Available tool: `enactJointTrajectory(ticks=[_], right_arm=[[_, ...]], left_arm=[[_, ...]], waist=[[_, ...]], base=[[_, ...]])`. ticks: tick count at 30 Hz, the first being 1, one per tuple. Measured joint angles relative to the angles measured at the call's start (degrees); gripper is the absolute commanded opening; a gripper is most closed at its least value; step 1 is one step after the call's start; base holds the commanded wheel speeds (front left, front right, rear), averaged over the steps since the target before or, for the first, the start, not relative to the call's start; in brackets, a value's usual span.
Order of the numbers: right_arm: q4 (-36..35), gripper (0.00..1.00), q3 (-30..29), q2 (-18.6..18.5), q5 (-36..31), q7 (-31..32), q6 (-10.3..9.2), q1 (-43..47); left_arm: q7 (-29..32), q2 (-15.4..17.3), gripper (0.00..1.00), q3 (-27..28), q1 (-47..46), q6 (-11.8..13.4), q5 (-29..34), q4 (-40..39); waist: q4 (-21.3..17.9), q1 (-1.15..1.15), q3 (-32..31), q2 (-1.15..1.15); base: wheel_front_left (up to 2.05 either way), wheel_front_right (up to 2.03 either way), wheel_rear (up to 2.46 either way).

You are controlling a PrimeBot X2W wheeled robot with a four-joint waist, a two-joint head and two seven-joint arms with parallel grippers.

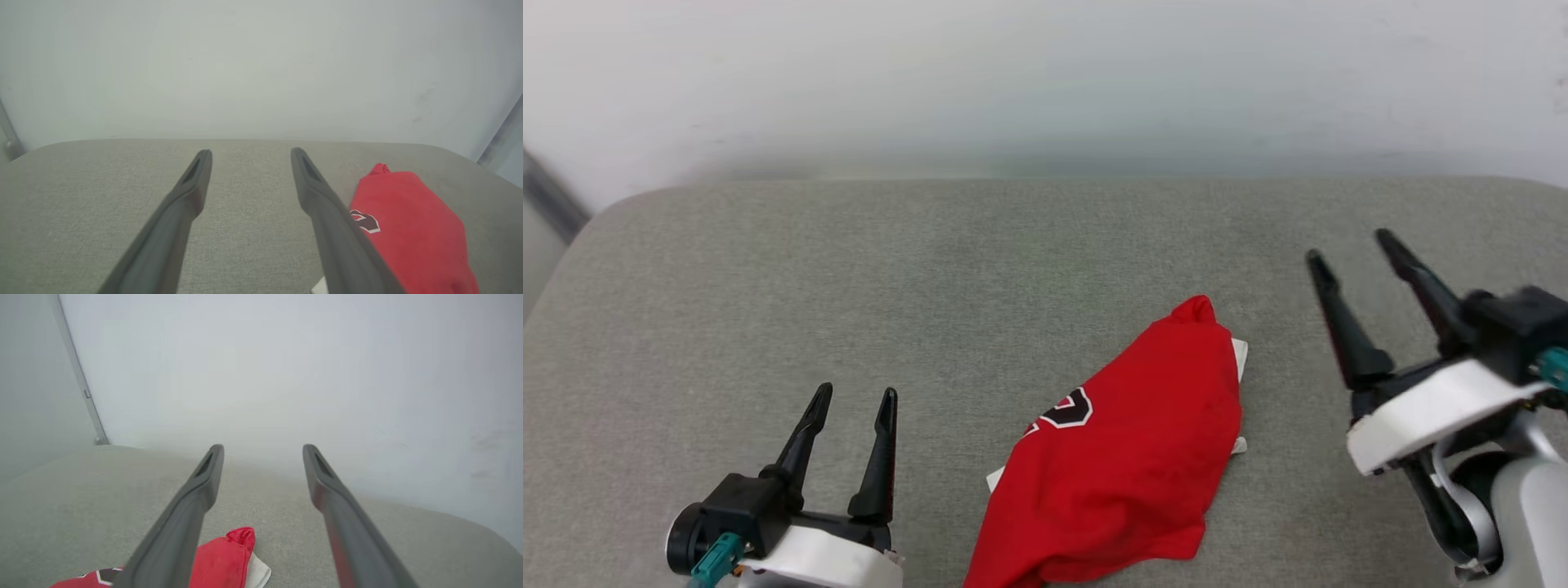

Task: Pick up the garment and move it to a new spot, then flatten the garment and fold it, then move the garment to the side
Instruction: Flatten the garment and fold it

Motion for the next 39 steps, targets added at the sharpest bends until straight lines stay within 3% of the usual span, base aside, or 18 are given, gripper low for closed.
enactJointTrajectory(ticks=[7, 9, 14, 19, 22, 29, 31, 39], right_arm=[[-3.6, 1.0, -8.28, 5.21, -2.75, -5.14, 0.0, 4.52], [-4.09, 1.0, -9.38, 5.77, -3.24, -5.43, 0.0, 5.1], [-4.91, 1.0, -11.39, 6.13, -4.02, -4.83, 0.0, 6.09], [-4.95, 1.0, -11.16, 6.03, -5.76, -4.27, 0.0, 6.59], [-5.02, 1.0, -10.65, 6.45, -5.75, -4.44, 0.0, 6.62], [-4.02, 1.0, -9.76, 6.82, -6.16, -4.89, 0.0, 6.64], [-3.66, 1.0, -9.65, 6.84, -6.2, -5.06, 0.0, 6.64], [-1.26, 1.0, -8.72, 7.2, -6.67, -5.5, 0.0, 6.59]], left_arm=[[1.91, 1.78, 1.0, -5.65, -2.68, 0.0, -2.56, 0.2], [7.28, 3.14, 1.0, -9.55, -4.78, 0.0, -5.49, -0.21], [27.88, 8.48, 1.0, -19.18, -9.98, -0.01, -14.02, -1.37], [40.2, 11.29, 1.0, -22.6, -15.44, -0.01, -17.88, -2.88], [43.41, 12.37, 1.0, -23.71, -17.49, 0.0, -16.99, -2.12], [44.44, 11.99, 1.0, -24.46, -18.94, 0.15, -16.71, 2.77], [43.26, 11.41, 0.0, -24.18, -19.3, 0.15, -17.91, 3.21], [35.18, 11.09, 0.0, -21.97, -22.01, 0.08, -18.26, 3.97]], waist=[[-1.91, 0.0, 2.08, 0.0], [-2.25, 0.0, 2.83, 0.0], [-2.87, 0.0, 4.47, 0.0], [-3.45, 0.0, 6.3, 0.0], [-3.98, 0.0, 7.47, 0.0], [-5.21, 0.0, 9.56, 0.0], [-5.37, 0.0, 9.76, 0.0], [-5.86, 0.0, 8.43, 0.0]], base=[[0.0, 0.0, 0.0], [0.0, 0.0, 0.0], [0.0, 0.0, 0.0], [0.0, 0.0, 0.0], [0.0, 0.0, 0.0], [0.0, 0.0, 0.0], [0.0, 0.0, 0.0], [0.0, 0.0, 0.0]])
